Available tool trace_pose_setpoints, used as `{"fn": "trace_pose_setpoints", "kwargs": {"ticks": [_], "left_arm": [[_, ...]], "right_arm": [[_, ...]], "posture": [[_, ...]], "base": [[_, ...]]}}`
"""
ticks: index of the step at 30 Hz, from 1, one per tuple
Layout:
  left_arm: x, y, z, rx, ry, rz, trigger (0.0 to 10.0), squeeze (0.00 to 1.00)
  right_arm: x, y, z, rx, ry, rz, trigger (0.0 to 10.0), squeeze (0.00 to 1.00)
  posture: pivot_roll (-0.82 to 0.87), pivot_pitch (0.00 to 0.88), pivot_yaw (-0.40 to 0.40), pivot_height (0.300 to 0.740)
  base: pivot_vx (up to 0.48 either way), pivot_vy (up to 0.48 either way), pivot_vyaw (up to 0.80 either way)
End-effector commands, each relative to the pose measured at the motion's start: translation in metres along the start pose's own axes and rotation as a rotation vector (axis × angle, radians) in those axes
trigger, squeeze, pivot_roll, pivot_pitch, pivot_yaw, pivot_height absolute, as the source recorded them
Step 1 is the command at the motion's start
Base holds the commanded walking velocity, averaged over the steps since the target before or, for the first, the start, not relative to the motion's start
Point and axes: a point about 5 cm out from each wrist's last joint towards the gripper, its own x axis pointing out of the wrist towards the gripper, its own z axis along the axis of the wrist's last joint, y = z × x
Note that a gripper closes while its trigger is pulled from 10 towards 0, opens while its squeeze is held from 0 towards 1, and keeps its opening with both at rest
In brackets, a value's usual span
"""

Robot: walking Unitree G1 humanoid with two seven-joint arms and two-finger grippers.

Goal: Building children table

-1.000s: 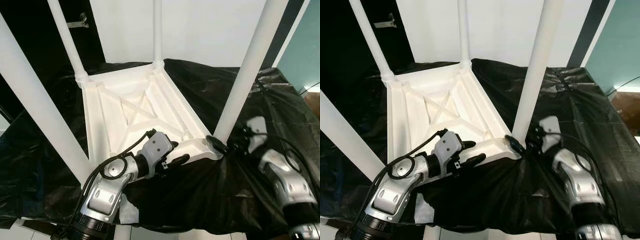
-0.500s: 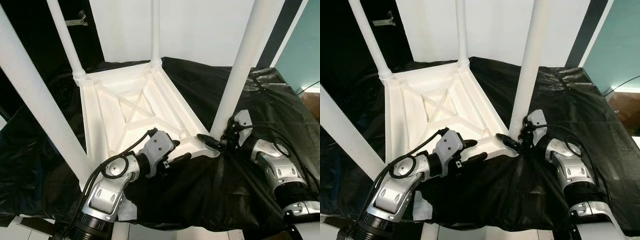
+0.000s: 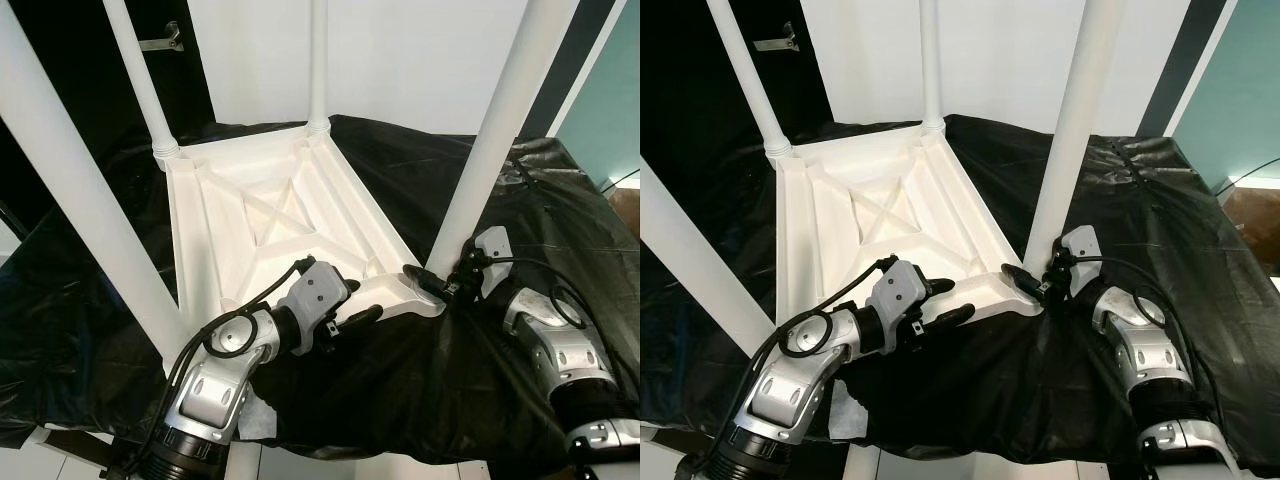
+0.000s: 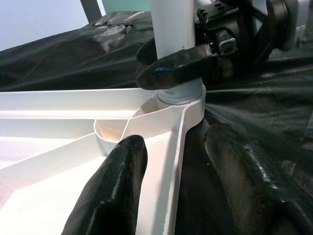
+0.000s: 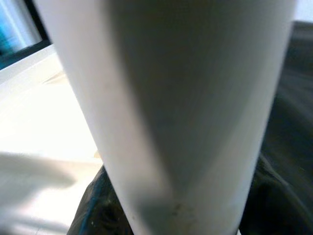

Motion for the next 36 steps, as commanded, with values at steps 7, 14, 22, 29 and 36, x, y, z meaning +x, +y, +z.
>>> {"fn": "trace_pose_setpoints", "kwargs": {"ticks": [7, 14, 22, 29, 36], "left_arm": [[0.000, 0.004, -0.001, 0.012, 0.013, 0.076, 10.0, 0.00], [0.001, 0.003, 0.000, 0.012, 0.007, 0.072, 10.0, 0.00], [0.000, 0.004, 0.000, 0.012, 0.009, 0.072, 10.0, 0.00], [0.001, 0.003, 0.000, 0.012, 0.006, 0.069, 10.0, 0.00], [-0.001, 0.004, 0.000, 0.012, 0.007, 0.070, 10.0, 0.00]], "right_arm": [[-0.001, 0.022, -0.015, 0.137, 0.078, -0.468, 10.0, 0.00], [0.005, 0.039, -0.012, 0.171, 0.068, -0.600, 10.0, 0.00], [0.002, 0.046, -0.010, 0.173, 0.082, -0.643, 10.0, 0.00], [0.001, 0.043, 0.004, 0.141, 0.012, -0.624, 10.0, 1.00], [-0.011, 0.034, 0.011, 0.134, -0.065, -0.524, 10.0, 1.00]], "posture": [[-0.04, 0.000, -0.012, 0.740], [-0.03, 0.000, -0.013, 0.740], [-0.03, 0.000, -0.014, 0.740], [-0.04, 0.000, -0.014, 0.740], [-0.04, 0.000, -0.010, 0.740]], "base": [[0.000, 0.000, 0.00], [0.000, 0.000, 0.00], [0.000, 0.000, 0.00], [0.000, 0.000, 0.00], [0.000, 0.000, 0.00]]}}
